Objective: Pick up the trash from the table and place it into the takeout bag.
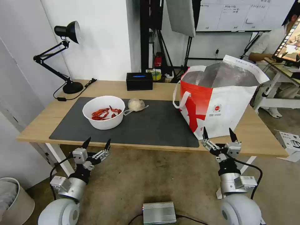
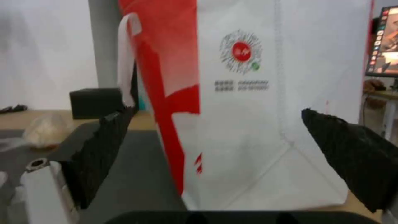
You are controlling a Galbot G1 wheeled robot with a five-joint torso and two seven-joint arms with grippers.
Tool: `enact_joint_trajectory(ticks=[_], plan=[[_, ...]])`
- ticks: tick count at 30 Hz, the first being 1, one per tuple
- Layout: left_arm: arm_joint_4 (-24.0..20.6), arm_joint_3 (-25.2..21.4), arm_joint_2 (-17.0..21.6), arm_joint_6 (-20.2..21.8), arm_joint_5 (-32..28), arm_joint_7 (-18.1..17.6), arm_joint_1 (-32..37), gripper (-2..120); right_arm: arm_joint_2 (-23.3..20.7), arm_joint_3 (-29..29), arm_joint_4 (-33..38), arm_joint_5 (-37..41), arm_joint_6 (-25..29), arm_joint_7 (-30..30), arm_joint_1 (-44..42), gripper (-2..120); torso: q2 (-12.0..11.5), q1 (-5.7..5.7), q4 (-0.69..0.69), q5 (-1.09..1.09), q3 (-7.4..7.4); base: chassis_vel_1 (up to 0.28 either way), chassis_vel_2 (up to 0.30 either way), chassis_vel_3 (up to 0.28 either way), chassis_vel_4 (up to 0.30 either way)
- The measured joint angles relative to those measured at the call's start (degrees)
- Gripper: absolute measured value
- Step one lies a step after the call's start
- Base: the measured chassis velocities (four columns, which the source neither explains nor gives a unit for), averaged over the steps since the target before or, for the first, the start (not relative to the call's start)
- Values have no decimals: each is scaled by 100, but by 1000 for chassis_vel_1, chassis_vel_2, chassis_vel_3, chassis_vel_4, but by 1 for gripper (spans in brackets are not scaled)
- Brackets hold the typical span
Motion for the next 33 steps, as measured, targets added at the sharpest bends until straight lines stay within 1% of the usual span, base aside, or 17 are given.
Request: enact_joint_trajectory(ticks=[6,14,33], plan=[[19,16,-7,-1,1,-1,-19,100,100,-237,-11,-151,-1,2,-77,100,0,1,0,0,0,0,0,0,0],[91,20,3,-16,2,-1,-28,100,162,-381,-37,-228,-1,3,-85,100,0,1,0,0,0,0,0,0,0],[101,-21,11,-24,-7,-1,-40,100,193,-440,-30,-254,0,3,-49,100,0,1,0,0,0,0,0,0,0]])
